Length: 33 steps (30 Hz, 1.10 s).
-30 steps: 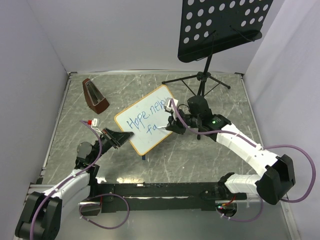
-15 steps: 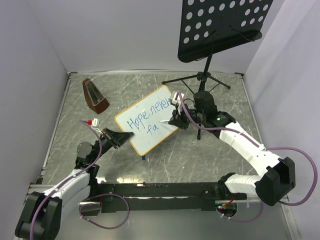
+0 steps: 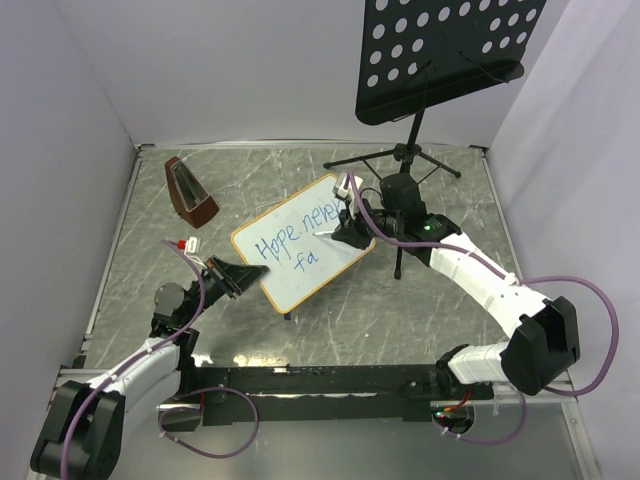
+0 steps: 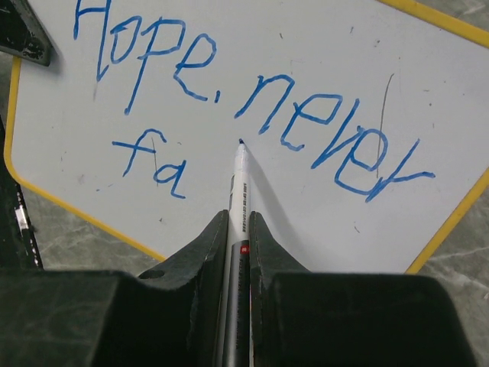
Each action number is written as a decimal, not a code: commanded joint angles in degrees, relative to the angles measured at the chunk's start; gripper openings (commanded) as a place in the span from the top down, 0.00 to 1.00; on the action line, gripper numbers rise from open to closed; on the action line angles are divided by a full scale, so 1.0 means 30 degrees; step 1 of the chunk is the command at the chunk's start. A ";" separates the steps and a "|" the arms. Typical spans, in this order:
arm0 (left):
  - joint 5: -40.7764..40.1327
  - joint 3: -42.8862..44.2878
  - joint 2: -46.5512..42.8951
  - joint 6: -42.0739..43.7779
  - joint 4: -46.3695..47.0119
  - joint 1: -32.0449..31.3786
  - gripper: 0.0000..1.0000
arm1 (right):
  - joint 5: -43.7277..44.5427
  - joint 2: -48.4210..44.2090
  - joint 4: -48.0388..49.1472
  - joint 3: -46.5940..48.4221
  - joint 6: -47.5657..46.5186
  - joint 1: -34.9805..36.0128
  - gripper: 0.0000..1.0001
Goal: Write a sentence on the whiteboard
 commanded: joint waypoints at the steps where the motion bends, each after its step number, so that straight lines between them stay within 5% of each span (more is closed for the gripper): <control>1: 0.0090 -0.0866 -0.0424 -0.0312 0.3408 0.0079 0.99 | -0.0002 -0.0134 0.0318 0.0694 -0.0037 -0.0067 1.00; 21: -0.0672 -0.0865 -0.1157 -0.0283 0.2646 0.0196 0.99 | -0.0706 -0.1980 -0.1294 -0.2001 -0.0770 -0.0038 1.00; 33: -0.0320 -0.0865 -0.0864 -0.0312 0.2852 0.0197 0.99 | -0.0560 -0.1424 -0.0592 -0.0949 -0.0331 -0.0038 1.00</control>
